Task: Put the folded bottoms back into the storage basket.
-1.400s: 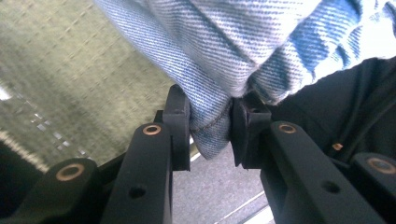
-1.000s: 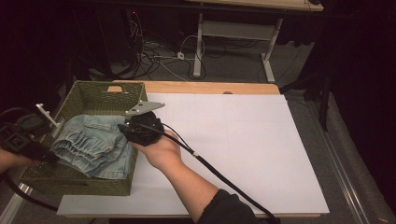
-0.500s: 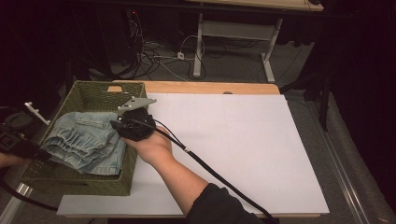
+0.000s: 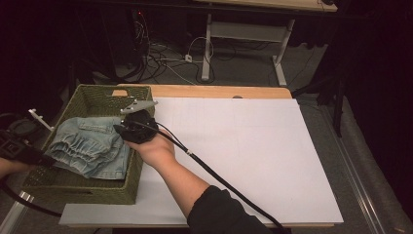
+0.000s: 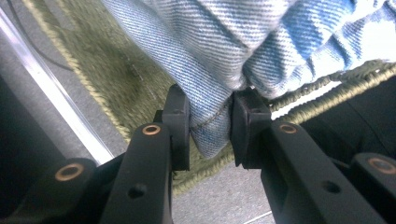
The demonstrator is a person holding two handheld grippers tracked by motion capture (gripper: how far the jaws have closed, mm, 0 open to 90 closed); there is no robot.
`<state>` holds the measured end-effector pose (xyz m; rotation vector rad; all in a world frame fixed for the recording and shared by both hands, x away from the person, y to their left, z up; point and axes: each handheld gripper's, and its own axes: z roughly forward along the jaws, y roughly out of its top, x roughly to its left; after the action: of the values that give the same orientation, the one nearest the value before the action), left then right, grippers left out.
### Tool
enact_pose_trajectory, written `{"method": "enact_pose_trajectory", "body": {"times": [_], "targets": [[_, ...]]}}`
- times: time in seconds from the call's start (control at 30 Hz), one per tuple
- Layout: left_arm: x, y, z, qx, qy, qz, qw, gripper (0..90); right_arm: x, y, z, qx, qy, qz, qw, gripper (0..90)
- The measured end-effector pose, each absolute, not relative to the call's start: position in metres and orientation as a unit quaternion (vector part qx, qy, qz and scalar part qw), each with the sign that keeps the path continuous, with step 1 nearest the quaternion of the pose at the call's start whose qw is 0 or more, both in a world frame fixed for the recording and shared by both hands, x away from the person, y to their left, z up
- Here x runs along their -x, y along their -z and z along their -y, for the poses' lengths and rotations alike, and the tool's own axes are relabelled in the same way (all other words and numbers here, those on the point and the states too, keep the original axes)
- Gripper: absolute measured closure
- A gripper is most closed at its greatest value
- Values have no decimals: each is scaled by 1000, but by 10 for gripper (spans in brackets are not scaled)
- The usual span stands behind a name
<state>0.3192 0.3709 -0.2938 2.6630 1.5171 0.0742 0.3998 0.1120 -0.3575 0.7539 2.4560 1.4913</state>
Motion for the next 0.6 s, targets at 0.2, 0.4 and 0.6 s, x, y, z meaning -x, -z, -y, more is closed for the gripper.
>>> {"method": "enact_pose_trajectory", "body": {"times": [0.2, 0.4, 0.6], "targets": [[-330, 293, -374, -862, -34, -504, 42, 690, -412, 357, -117, -255, -498, -824, 89, 753], [-335, 293, -375, -860, -40, -507, 48, 687, -425, 354, -121, -258, -494, -826, 90, 744], [-340, 308, -373, -838, -59, -543, 9, 130, -449, 380, -121, -290, -477, -824, 92, 229]]}}
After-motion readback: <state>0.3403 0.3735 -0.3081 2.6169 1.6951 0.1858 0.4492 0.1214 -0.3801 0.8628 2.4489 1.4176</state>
